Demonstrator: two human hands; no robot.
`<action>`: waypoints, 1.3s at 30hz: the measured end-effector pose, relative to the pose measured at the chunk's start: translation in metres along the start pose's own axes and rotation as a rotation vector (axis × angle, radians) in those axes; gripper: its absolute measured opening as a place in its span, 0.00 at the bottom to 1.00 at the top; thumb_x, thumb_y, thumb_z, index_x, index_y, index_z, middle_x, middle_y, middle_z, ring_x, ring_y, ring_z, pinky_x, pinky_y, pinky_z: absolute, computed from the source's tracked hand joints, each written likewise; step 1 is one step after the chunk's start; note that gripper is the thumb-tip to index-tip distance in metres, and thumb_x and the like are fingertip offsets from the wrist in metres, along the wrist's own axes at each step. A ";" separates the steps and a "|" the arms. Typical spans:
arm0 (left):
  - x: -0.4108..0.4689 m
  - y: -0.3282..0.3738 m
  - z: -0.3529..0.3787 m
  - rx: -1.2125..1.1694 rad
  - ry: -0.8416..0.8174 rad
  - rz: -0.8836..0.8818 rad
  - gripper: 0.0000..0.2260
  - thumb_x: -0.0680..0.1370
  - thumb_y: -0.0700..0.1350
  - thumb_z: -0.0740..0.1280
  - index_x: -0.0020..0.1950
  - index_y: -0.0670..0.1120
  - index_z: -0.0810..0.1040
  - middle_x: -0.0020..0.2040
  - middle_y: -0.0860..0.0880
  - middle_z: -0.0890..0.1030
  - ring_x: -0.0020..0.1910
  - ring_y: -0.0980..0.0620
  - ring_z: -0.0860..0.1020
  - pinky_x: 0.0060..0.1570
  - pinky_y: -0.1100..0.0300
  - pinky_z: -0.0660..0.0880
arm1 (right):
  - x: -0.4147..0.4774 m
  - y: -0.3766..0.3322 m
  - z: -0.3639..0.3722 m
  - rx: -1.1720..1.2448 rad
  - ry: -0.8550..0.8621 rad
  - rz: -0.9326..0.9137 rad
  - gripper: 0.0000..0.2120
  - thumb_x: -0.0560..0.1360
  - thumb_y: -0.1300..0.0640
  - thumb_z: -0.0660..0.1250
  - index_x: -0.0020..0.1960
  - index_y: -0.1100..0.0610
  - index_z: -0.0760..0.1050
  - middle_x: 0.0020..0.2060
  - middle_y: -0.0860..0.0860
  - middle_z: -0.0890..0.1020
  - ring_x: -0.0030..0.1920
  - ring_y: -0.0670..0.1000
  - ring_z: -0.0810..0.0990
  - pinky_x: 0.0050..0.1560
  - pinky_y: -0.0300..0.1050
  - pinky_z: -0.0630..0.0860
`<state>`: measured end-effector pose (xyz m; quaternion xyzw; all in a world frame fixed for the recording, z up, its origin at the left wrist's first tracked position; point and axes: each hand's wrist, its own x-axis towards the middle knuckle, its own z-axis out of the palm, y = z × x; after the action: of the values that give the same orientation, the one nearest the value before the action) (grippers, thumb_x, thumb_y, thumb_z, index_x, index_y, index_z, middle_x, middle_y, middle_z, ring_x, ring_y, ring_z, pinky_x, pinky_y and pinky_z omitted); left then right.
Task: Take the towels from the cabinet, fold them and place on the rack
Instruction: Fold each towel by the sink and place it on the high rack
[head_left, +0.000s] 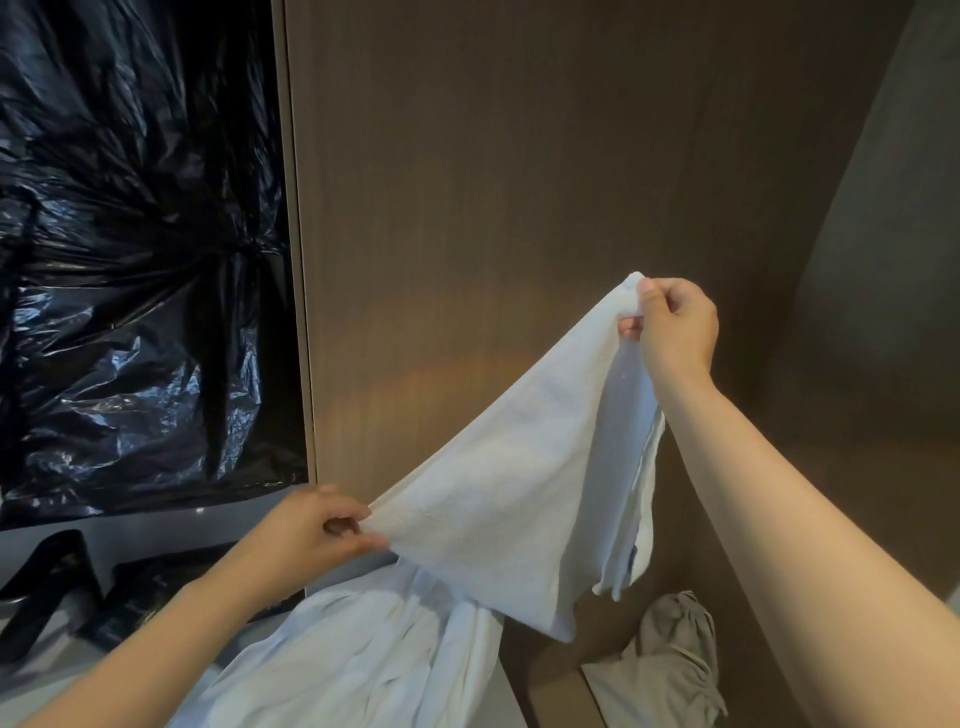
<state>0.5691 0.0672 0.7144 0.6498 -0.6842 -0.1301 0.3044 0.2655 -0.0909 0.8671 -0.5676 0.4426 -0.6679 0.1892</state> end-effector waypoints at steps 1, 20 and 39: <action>0.000 0.000 -0.001 -0.028 0.055 -0.007 0.02 0.71 0.53 0.74 0.40 0.59 0.83 0.40 0.55 0.80 0.39 0.57 0.79 0.44 0.61 0.79 | 0.000 -0.001 -0.001 0.003 -0.001 0.002 0.09 0.82 0.51 0.61 0.50 0.55 0.77 0.39 0.51 0.81 0.36 0.46 0.82 0.34 0.25 0.73; 0.080 0.038 -0.061 -0.151 0.683 -0.015 0.05 0.77 0.45 0.69 0.51 0.47 0.80 0.39 0.54 0.79 0.38 0.59 0.76 0.33 0.65 0.67 | 0.023 -0.015 -0.035 -0.030 0.097 -0.084 0.09 0.79 0.51 0.65 0.45 0.56 0.75 0.37 0.53 0.80 0.36 0.45 0.79 0.35 0.30 0.71; 0.103 0.049 -0.078 -0.124 0.762 -0.174 0.09 0.80 0.50 0.63 0.53 0.44 0.74 0.42 0.48 0.77 0.41 0.47 0.74 0.37 0.55 0.67 | -0.001 0.024 -0.031 -0.283 0.060 -0.026 0.20 0.78 0.46 0.65 0.35 0.60 0.75 0.30 0.55 0.77 0.32 0.52 0.75 0.31 0.41 0.65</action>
<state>0.5782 -0.0095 0.8289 0.6875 -0.4555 0.0541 0.5630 0.2307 -0.0914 0.8483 -0.5741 0.5303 -0.6180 0.0853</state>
